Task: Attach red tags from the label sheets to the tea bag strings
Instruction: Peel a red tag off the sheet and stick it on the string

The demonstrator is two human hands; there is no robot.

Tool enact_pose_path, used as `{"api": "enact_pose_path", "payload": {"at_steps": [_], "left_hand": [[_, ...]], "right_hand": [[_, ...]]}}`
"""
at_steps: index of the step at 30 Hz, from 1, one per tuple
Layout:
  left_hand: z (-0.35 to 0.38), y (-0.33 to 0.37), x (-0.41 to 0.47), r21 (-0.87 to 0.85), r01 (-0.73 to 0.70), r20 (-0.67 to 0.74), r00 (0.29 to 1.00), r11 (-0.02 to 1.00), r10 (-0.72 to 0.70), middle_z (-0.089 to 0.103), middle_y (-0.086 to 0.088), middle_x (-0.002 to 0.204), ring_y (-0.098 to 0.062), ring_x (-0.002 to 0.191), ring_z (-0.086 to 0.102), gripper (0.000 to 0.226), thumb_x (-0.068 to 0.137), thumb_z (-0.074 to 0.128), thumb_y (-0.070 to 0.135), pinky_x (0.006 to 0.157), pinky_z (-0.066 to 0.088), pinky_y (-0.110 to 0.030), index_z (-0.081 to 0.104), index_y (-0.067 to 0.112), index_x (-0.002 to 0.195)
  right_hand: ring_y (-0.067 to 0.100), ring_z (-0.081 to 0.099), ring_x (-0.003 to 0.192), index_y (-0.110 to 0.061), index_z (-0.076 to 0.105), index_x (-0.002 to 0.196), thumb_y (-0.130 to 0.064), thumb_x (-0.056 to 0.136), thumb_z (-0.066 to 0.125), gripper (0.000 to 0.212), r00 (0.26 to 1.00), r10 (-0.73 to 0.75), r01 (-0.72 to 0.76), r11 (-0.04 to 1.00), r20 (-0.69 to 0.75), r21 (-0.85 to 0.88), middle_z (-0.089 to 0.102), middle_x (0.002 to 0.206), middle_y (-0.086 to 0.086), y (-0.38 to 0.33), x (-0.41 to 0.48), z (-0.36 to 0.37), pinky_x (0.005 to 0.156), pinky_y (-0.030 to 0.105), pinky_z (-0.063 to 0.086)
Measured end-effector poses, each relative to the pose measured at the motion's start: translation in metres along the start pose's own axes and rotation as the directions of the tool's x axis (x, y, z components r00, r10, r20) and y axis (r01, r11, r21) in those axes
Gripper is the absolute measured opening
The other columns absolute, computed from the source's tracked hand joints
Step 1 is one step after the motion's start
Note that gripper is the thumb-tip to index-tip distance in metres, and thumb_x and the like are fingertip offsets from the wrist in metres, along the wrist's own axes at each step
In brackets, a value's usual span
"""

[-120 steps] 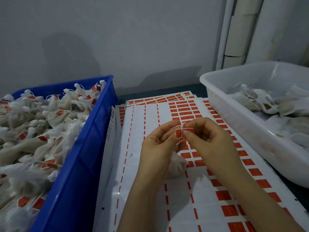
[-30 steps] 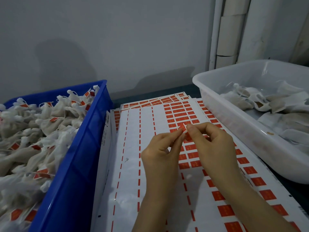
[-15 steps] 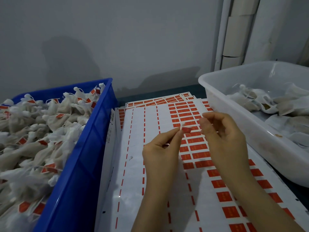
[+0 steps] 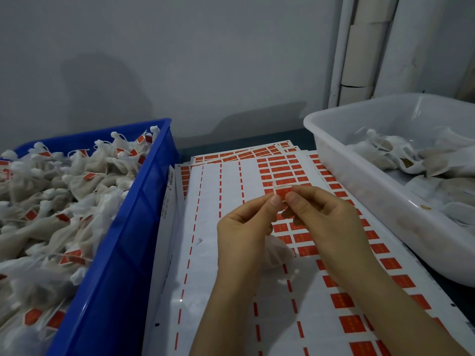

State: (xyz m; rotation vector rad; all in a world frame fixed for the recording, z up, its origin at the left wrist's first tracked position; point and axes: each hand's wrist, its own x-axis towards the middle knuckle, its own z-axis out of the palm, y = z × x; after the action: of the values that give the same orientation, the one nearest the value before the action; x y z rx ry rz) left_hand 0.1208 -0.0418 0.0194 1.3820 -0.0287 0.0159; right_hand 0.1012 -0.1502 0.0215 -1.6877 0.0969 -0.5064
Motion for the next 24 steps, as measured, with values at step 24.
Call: {"api": "enact_pose_path", "payload": {"at_steps": [24], "left_hand": [[0.0034,-0.0068,0.0006,0.084,-0.042,-0.042,0.998,0.996,0.045,0.071,0.013,0.077,-0.002,0.077,0.067,0.011,0.086,0.065,0.024,0.067,0.054,-0.019,0.071,0.028,0.077]], "right_hand": [[-0.011,0.062,0.071,-0.037,0.06,0.077,-0.032,0.08,0.063,0.006,0.999,-0.022,0.022,0.999,-0.023,0.024,0.062,0.071,-0.035,0.0097,0.0002,0.0004,0.052,0.0,0.042]]}}
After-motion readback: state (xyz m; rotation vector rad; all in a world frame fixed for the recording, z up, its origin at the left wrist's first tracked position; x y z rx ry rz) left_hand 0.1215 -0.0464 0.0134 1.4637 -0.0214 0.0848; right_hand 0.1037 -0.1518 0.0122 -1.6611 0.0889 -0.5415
